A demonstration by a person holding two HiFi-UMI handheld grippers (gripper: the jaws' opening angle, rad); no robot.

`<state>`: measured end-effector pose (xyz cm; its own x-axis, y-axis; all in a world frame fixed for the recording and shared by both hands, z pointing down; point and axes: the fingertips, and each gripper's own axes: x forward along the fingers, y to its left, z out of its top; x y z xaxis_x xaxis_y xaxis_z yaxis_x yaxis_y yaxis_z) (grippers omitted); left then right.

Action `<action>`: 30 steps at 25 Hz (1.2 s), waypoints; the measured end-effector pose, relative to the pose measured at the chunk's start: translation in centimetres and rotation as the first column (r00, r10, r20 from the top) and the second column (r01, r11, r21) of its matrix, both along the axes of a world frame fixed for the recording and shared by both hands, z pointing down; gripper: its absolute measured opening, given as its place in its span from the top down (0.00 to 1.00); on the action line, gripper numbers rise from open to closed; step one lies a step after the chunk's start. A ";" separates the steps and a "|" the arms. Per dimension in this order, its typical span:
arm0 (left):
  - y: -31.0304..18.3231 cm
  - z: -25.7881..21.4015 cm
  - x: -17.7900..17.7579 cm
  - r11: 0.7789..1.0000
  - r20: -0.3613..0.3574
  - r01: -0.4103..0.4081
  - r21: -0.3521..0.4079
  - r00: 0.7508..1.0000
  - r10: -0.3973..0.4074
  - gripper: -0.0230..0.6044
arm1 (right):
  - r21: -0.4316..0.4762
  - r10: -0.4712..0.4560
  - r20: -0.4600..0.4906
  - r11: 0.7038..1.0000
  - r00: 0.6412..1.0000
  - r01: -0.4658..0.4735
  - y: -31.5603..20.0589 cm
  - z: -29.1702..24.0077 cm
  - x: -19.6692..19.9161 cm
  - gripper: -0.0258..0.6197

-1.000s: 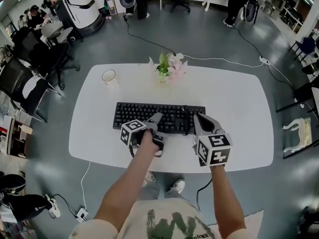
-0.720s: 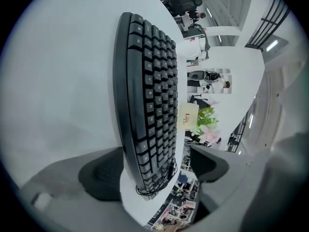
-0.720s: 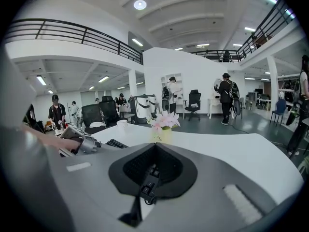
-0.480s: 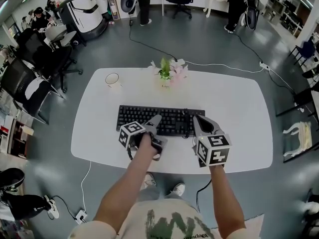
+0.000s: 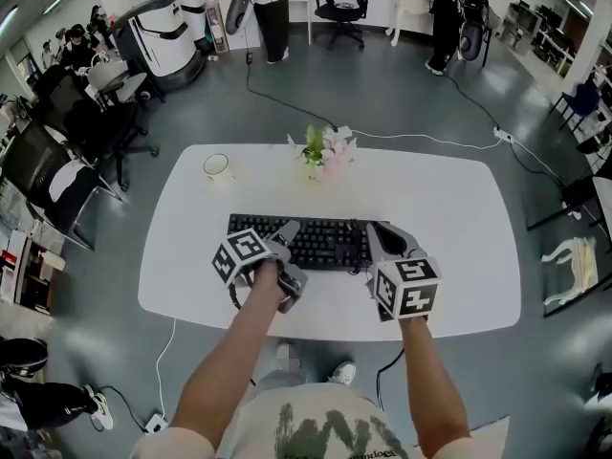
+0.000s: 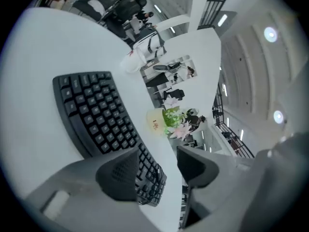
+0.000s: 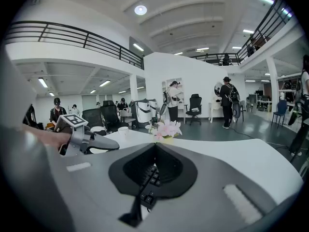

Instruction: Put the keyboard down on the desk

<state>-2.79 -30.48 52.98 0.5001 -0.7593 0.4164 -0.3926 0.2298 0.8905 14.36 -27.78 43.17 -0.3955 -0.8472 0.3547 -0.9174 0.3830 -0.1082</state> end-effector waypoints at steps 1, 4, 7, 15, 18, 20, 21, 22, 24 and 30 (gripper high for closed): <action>-0.3 -0.7 -0.2 0.999 0.038 -0.015 0.035 0.999 0.013 0.58 | 0.005 0.001 0.001 1.000 1.000 -0.001 -0.1 -0.2 0.0 0.96; -1.2 -2.7 -0.8 0.988 0.170 -0.079 0.136 0.984 0.055 0.62 | 0.018 0.002 0.002 1.000 1.000 -0.002 -0.3 -0.7 0.1 0.96; -2.1 -5.3 -1.3 0.955 0.320 -0.179 0.238 0.943 0.097 0.66 | 0.032 0.007 0.004 0.999 1.000 -0.007 -0.5 -1.5 0.1 0.96; -2.7 -10.9 -0.6 0.819 0.604 -0.434 0.375 0.785 0.139 0.76 | 0.073 0.012 0.008 0.997 1.000 -0.012 -0.6 -3.6 0.1 0.96; -2.3 -12.4 -0.1 0.755 0.684 -0.516 0.405 0.719 0.125 0.79 | 0.092 0.012 0.006 0.996 1.000 -0.012 -0.7 -4.5 -0.2 0.96; -2.0 -13.1 0.0 0.718 0.729 -0.556 0.419 0.677 0.098 0.79 | 0.103 0.014 0.010 0.995 1.000 -0.015 -0.7 -4.9 -0.2 0.96; -1.8 -13.3 0.0 0.704 0.746 -0.569 0.424 0.661 0.085 0.80 | 0.108 0.015 0.012 0.994 1.000 -0.016 -0.7 -5.0 -0.2 0.96; -1.6 -13.4 0.1 0.692 0.761 -0.582 0.426 0.645 0.074 0.82 | 0.112 0.014 0.013 0.994 1.000 -0.015 -0.7 -5.0 -0.2 0.96; -1.4 -13.6 0.1 0.671 0.793 -0.610 0.421 0.607 0.055 0.86 | 0.120 0.014 0.012 0.993 1.000 -0.015 -0.6 -5.2 -0.3 0.96; -1.1 -14.9 -0.2 0.648 0.811 -0.624 0.436 0.585 0.018 0.96 | 0.138 0.007 -0.002 0.990 1.000 -0.006 -0.3 -5.7 -0.5 0.96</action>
